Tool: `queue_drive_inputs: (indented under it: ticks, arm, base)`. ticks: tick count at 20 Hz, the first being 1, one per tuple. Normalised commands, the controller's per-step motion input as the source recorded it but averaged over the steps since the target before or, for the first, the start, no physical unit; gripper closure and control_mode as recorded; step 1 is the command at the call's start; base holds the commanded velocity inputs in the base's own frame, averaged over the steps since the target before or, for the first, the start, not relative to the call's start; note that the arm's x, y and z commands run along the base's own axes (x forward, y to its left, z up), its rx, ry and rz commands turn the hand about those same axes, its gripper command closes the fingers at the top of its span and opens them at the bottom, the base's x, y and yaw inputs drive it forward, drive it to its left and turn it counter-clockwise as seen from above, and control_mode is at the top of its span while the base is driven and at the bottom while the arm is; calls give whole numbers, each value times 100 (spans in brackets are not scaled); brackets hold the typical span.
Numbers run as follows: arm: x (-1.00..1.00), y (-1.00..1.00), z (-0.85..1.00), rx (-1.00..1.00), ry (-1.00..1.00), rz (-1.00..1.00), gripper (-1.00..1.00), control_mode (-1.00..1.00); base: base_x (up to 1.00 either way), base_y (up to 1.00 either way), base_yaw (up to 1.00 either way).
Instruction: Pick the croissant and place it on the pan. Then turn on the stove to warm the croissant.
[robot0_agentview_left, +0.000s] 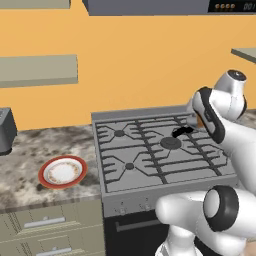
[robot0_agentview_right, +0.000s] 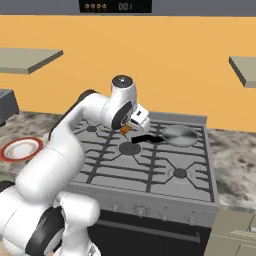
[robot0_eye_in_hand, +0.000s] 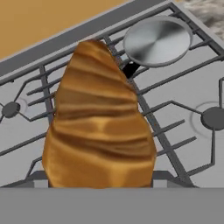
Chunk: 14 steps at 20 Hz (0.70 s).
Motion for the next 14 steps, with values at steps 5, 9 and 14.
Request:
queue_drive_inputs:
  ticks: [5, 9, 14]
  arm:
    - [60, -47, 0, 3, 13, -4, 100, -100]
    - [62, -35, -6, 0, 16, -3, 100, -100]
    - [45, -44, -24, 0, 5, -4, 100, -100]
  base:
    - [0, 0, 0]
    - [0, 0, 0]
    - [0, 0, 0]
